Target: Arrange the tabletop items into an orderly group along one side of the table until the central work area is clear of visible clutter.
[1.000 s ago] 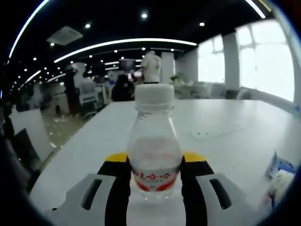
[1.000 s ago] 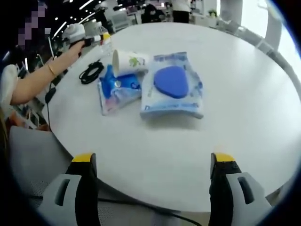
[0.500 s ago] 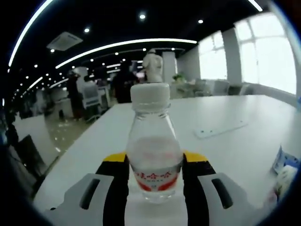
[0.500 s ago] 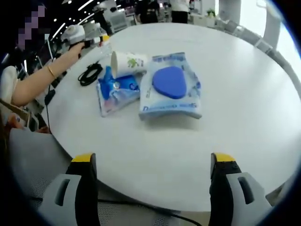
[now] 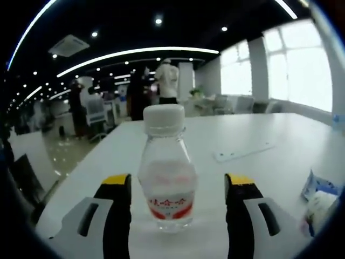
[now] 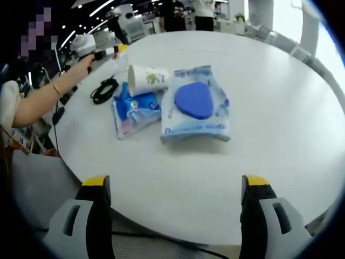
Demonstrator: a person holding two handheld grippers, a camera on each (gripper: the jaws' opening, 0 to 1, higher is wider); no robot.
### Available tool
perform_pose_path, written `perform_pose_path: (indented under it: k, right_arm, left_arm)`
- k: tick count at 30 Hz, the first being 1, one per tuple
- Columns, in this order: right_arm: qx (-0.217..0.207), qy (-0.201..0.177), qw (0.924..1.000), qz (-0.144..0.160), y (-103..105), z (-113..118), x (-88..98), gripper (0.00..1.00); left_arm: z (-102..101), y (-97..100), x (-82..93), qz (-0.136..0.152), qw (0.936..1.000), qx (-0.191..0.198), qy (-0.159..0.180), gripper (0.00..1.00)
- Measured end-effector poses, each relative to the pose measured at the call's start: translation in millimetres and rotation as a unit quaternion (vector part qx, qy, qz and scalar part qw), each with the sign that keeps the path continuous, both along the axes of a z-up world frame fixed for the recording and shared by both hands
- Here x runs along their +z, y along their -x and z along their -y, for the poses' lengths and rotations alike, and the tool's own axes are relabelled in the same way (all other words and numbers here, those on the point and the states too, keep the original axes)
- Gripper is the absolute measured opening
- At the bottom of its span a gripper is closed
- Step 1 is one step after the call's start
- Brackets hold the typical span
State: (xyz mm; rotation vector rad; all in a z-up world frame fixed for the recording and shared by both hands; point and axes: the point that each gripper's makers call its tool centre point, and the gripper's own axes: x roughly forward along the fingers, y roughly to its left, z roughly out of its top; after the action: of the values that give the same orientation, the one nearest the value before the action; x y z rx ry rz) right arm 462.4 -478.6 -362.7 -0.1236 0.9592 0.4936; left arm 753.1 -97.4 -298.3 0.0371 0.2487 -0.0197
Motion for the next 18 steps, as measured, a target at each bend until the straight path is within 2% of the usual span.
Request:
perform_pose_path:
  k: [5, 7, 11, 16, 18]
  right_arm:
    - [0.000, -0.008, 0.9999, 0.015, -3.6, -2.9, 5.8, 0.99]
    - [0.002, -0.014, 0.9995, 0.029, -6.9, -4.8, 10.7, 0.99]
    - [-0.001, -0.029, 0.9986, 0.045, -11.1, -8.8, 17.4, 1.00]
    - [0.001, -0.035, 0.9978, 0.056, -14.4, -11.8, 22.5, 1.00]
    - [0.011, -0.031, 0.9975, 0.062, -14.9, -13.4, 24.3, 1.00]
  left_arm:
    - [0.5, 7.1, 0.5, -0.001, 0.9999, -0.015, -0.003, 0.82]
    - [2.2, 10.2, 4.6, 0.011, 0.9996, -0.027, -0.003, 0.87]
    - [5.2, 14.4, 8.1, 0.016, 0.9989, -0.042, -0.010, 0.98]
    - [10.4, 21.2, 11.5, 0.015, 0.9978, -0.065, -0.005, 0.99]
    - [12.5, 24.3, 10.6, 0.009, 0.9972, -0.072, -0.013, 0.99]
